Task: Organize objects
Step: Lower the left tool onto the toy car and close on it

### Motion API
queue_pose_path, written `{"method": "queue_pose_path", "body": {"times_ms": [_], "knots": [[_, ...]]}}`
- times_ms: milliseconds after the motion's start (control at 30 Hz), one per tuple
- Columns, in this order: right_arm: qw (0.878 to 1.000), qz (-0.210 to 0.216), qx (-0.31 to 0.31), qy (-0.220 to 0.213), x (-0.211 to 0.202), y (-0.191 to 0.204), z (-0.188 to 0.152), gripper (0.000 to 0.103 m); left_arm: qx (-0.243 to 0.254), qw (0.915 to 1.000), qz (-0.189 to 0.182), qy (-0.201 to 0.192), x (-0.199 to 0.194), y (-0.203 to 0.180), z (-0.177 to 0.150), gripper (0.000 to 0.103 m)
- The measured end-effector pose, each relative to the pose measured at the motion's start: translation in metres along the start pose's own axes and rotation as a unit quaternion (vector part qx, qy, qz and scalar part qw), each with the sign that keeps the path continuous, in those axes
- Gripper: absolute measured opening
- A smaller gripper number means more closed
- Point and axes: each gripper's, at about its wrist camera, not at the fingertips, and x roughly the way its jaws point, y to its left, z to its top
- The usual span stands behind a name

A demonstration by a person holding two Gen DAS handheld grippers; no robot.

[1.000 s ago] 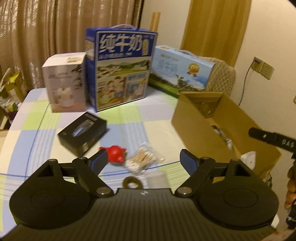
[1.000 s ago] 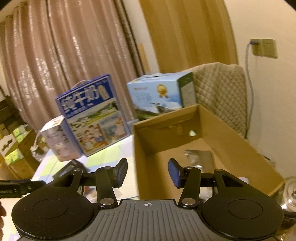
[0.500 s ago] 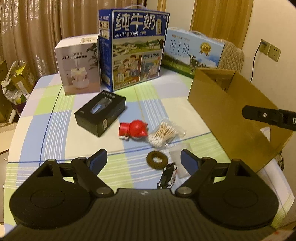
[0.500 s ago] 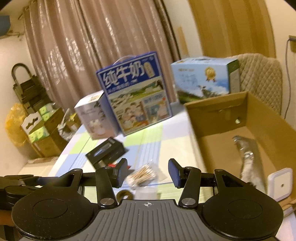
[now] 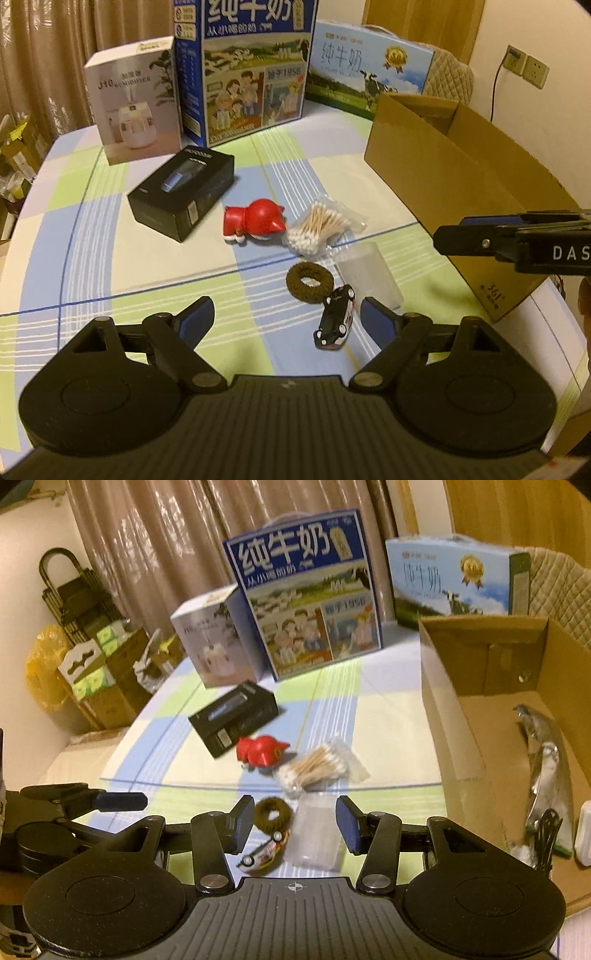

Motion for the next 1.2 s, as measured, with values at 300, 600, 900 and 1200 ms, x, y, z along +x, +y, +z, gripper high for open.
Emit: {"method": "queue_pose_path", "body": {"times_ms": [300,600,900,1200], "knots": [[0.999,0.001,0.021,0.035,0.024,-0.013,-0.010,0.046,0.038,0.9986,-0.021,0.030,0.030,-0.012,-0.010,0.079],[0.998,-0.007,0.014,0.061,0.045,-0.012,-0.013,0.046,0.064,0.9960,-0.040,0.048,0.057,-0.022,-0.015,0.044],[0.997,-0.016,0.014,0.069,0.055,-0.014,-0.013,0.046,0.060,0.9950,-0.062,0.050,0.076,-0.028,-0.015,0.033],[0.997,-0.019,0.013,0.076,0.059,-0.013,-0.014,0.046,0.071,0.9936,-0.062,0.063,0.074,-0.030,-0.020,0.019]]}}
